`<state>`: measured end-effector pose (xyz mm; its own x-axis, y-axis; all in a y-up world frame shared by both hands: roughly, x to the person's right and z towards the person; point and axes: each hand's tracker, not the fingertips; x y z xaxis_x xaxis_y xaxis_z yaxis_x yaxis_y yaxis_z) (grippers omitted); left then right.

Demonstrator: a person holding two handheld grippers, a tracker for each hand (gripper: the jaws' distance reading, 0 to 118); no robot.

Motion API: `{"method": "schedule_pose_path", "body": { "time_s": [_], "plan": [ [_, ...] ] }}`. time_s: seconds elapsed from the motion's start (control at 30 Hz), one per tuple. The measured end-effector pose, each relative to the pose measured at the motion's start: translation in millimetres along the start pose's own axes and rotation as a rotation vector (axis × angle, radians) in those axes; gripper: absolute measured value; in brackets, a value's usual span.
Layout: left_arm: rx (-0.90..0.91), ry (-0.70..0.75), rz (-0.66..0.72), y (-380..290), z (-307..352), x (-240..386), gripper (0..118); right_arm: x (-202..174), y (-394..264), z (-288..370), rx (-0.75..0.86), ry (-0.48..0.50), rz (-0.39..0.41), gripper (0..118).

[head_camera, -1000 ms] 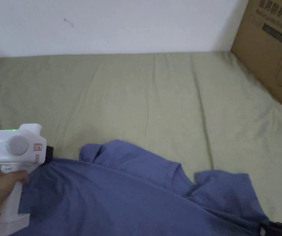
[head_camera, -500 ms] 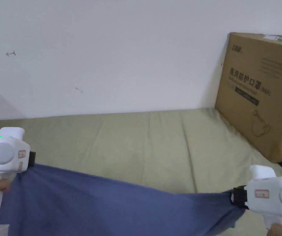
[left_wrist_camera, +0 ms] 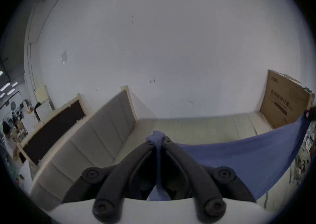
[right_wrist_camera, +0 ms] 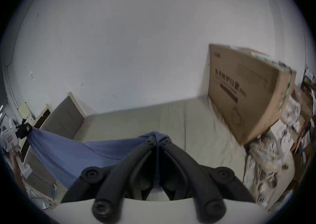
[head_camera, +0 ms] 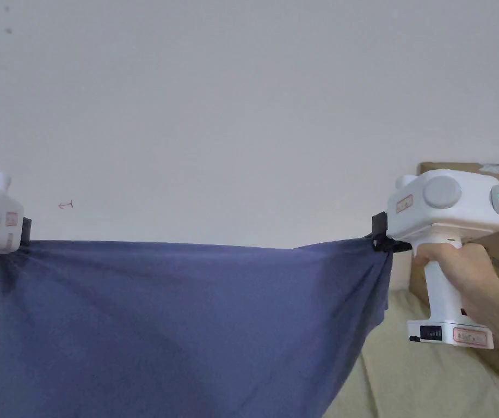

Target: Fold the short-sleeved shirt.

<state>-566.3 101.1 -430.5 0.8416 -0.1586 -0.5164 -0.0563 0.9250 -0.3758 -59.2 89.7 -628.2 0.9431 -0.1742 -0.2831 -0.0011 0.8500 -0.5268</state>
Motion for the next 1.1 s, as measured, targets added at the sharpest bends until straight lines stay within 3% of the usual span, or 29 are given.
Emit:
{"method": "schedule_pose_path", "body": {
  "time_s": [0.03, 0.17, 0.27, 0.37, 0.5, 0.57, 0.7, 0.8, 0.93, 1.1],
  "plan": [
    [0.03, 0.013, -0.03, 16, -2, -1, 2, -7, 21, 0, 0.024, -0.024, 0.033, 3],
    [0.133, 0.052, 0.041, 64, -14, -2, 2, -28, 86, 7, 0.119, -0.021, -0.009, 3],
    [0.144, 0.071, 0.031, 98, -30, 6, 2, -41, 121, 15, 0.169, -0.078, 0.036, 3],
    [0.182, 0.081, 0.031, 124, -42, 15, 2, -46, 153, 20, 0.19, -0.116, 0.022, 3],
    [0.324, 0.083, 0.042, 140, -42, 25, 2, -50, 172, 38, 0.29, -0.176, 0.062, 3],
    [0.294, 0.092, 0.031, 138, -52, 27, 2, -49, 171, 38, 0.303, -0.175, 0.073, 3],
    [0.292, 0.064, 0.038, 95, -80, 38, 2, -40, 145, 7, 0.255, -0.166, 0.076, 3],
    [0.17, 0.077, -0.046, 42, -119, 56, 2, -27, 105, -42, 0.137, -0.166, 0.071, 3],
    [-0.008, 0.053, 0.003, -46, -175, 81, 2, -9, 31, -122, -0.038, -0.193, 0.062, 3],
    [-0.215, 0.031, -0.081, -150, -231, 116, 2, 17, -73, -211, -0.237, -0.209, 0.014, 3]
  ]
}}
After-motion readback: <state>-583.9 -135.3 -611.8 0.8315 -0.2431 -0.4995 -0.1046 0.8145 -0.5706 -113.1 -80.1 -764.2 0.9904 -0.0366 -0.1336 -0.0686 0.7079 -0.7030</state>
